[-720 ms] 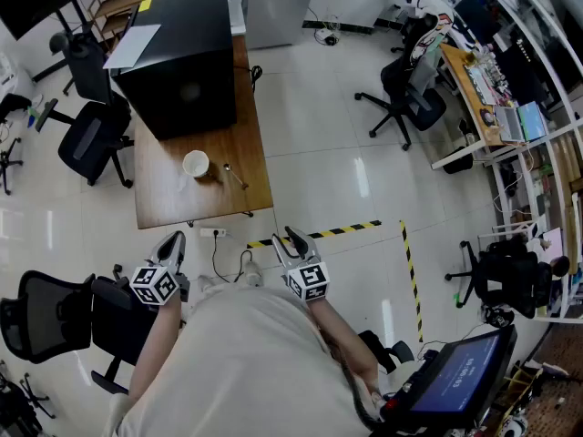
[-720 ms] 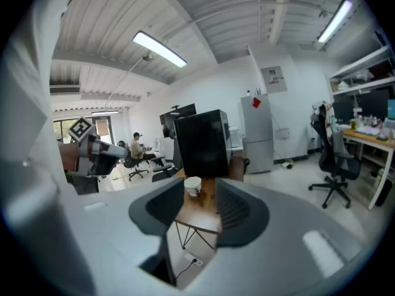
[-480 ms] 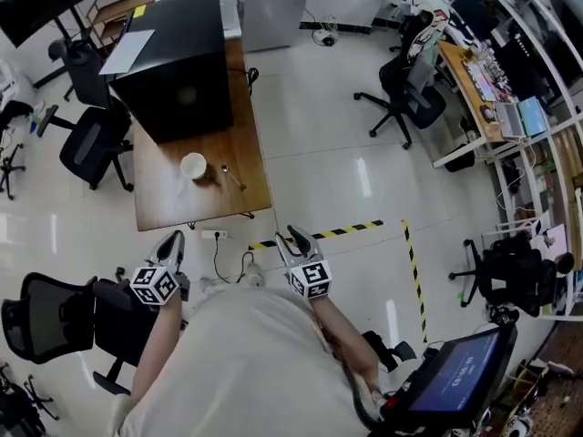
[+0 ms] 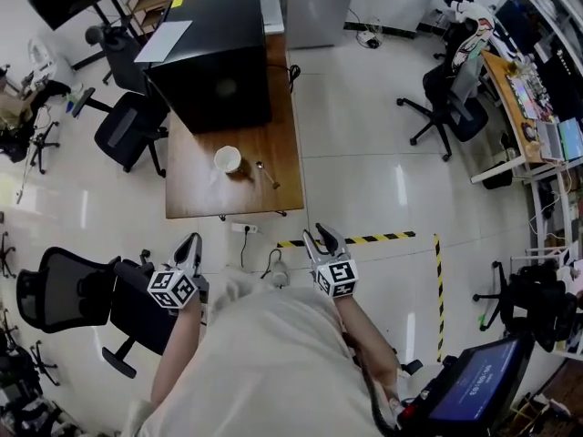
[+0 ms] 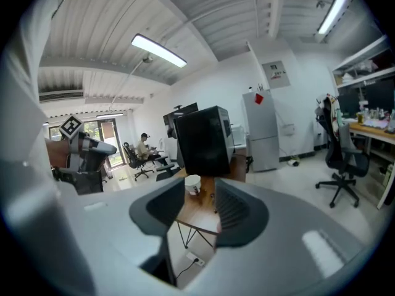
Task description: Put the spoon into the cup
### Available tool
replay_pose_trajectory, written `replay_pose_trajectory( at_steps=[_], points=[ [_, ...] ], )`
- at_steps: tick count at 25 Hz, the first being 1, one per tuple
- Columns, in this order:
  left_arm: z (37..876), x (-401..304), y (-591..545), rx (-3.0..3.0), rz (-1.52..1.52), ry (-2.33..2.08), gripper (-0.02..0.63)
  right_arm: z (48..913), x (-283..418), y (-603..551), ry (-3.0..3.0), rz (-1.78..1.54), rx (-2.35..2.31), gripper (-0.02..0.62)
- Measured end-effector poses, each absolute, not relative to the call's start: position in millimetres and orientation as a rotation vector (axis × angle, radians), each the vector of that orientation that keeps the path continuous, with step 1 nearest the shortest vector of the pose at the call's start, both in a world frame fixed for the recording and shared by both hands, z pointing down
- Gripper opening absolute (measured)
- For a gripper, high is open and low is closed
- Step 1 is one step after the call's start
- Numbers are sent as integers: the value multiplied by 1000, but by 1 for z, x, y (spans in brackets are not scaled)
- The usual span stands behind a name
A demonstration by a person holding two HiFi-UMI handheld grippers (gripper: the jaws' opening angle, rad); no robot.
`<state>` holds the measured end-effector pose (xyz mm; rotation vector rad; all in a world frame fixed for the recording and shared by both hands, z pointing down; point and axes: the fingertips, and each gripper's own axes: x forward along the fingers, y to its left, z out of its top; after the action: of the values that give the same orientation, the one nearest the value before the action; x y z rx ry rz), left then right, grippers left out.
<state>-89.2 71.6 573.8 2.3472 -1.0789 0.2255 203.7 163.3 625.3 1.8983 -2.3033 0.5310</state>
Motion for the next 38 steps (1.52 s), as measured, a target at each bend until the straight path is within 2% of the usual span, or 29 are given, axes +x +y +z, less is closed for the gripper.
replay_pose_trajectory(
  at_steps=[14, 31, 38],
  points=[
    [581, -119, 44, 2264, 222, -1130, 0, 639, 190, 112, -2265, 560, 1806, 150],
    [572, -107, -78, 2423, 276, -788, 0, 630, 151, 34, -2065, 574, 1958, 146],
    [584, -126, -112, 2456, 291, -645, 0, 628, 121, 8, -1967, 579, 2023, 146]
  ],
)
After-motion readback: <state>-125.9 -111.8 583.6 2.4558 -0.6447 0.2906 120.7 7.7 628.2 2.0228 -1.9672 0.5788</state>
